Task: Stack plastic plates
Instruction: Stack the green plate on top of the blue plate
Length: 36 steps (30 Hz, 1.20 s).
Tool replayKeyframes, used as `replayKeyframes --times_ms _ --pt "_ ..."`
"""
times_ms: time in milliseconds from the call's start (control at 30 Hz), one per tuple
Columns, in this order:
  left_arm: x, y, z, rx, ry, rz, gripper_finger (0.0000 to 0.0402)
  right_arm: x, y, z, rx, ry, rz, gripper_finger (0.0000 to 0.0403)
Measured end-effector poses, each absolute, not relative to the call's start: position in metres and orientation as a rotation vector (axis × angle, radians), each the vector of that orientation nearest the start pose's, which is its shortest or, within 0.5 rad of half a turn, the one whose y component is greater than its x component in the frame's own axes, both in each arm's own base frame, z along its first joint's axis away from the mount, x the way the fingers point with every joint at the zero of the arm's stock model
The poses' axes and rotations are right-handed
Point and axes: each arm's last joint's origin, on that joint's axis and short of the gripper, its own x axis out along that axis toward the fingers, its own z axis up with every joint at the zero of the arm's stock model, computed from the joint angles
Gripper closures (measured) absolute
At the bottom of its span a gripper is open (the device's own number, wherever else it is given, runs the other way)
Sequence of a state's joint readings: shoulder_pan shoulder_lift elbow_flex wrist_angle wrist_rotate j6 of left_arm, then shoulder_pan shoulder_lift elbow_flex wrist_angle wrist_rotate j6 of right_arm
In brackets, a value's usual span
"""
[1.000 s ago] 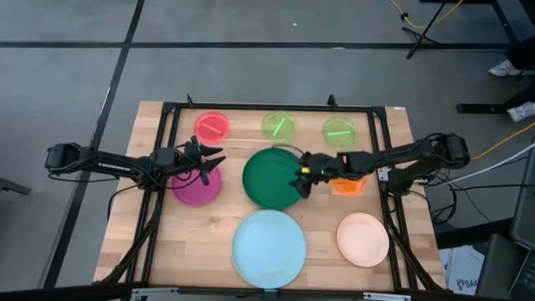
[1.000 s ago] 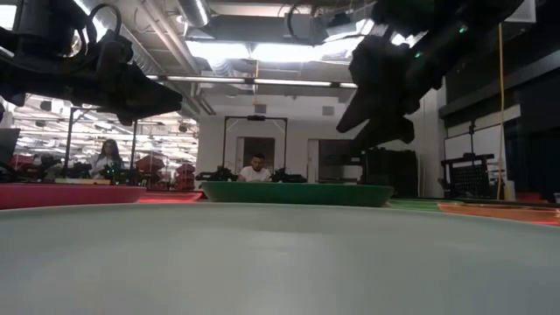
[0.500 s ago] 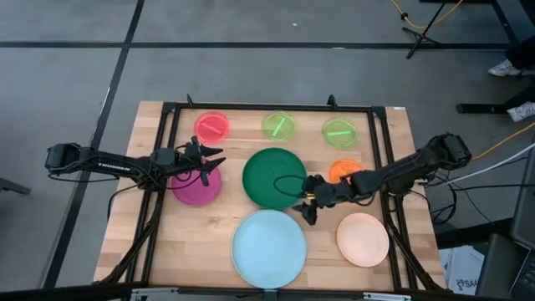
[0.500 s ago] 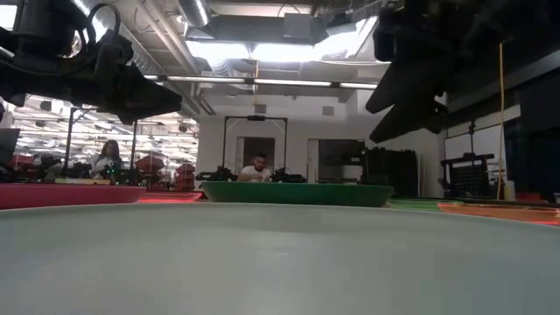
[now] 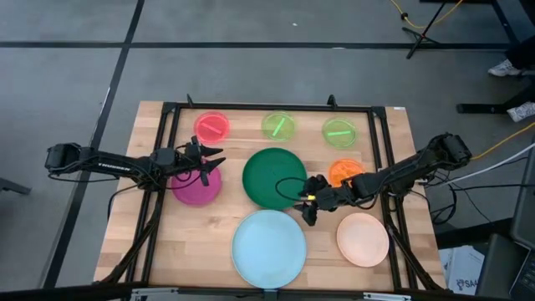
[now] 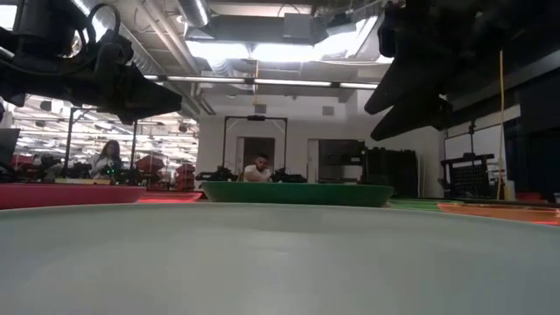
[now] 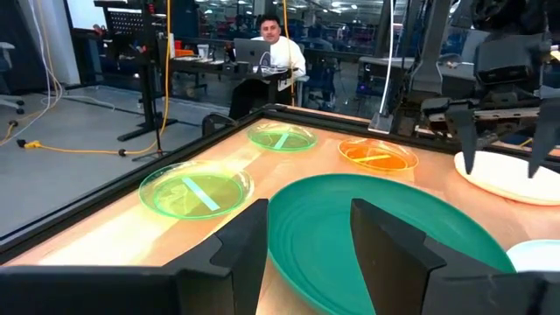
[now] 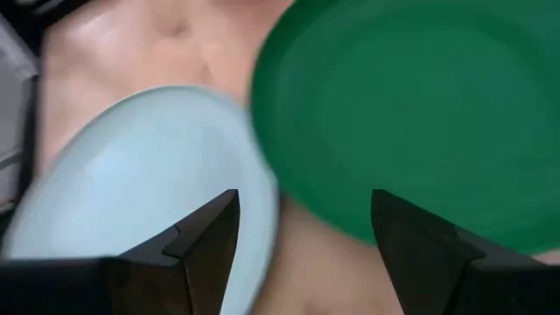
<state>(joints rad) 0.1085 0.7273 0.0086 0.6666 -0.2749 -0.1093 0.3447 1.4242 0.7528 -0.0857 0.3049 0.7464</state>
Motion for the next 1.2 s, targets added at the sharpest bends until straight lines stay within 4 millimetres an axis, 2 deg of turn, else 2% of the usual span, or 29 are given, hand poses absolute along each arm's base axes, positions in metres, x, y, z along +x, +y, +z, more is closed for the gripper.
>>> replayKeyframes --times_ms 100,300,467,600,833,1067,1200 --pt "0.140 0.023 0.158 -0.104 0.031 0.386 0.0245 0.266 0.073 0.191 0.510 0.690 -0.352 0.0155" --pt "0.140 0.023 0.158 -0.104 0.031 0.386 0.0245 0.265 0.031 0.183 0.606 0.736 -0.584 0.0155" --pt "0.141 0.023 0.158 -0.104 0.030 0.386 0.0245 0.267 -0.001 0.182 0.674 0.736 -0.662 0.0155" --pt "0.141 0.023 0.158 -0.104 0.031 0.386 0.0245 0.264 -0.018 0.180 0.701 0.751 -0.724 0.0155" --pt "0.141 0.023 0.158 -0.096 0.032 0.386 0.0245 0.259 -0.034 0.178 0.737 0.790 -0.771 0.0155" --pt "0.140 0.023 0.158 -0.096 0.032 0.386 0.0245 0.259 -0.034 0.177 0.738 0.785 -0.770 0.0155" --pt "0.140 0.023 0.158 -0.096 0.032 0.387 0.0245 0.264 -0.034 0.165 0.740 0.816 -0.792 0.0155"
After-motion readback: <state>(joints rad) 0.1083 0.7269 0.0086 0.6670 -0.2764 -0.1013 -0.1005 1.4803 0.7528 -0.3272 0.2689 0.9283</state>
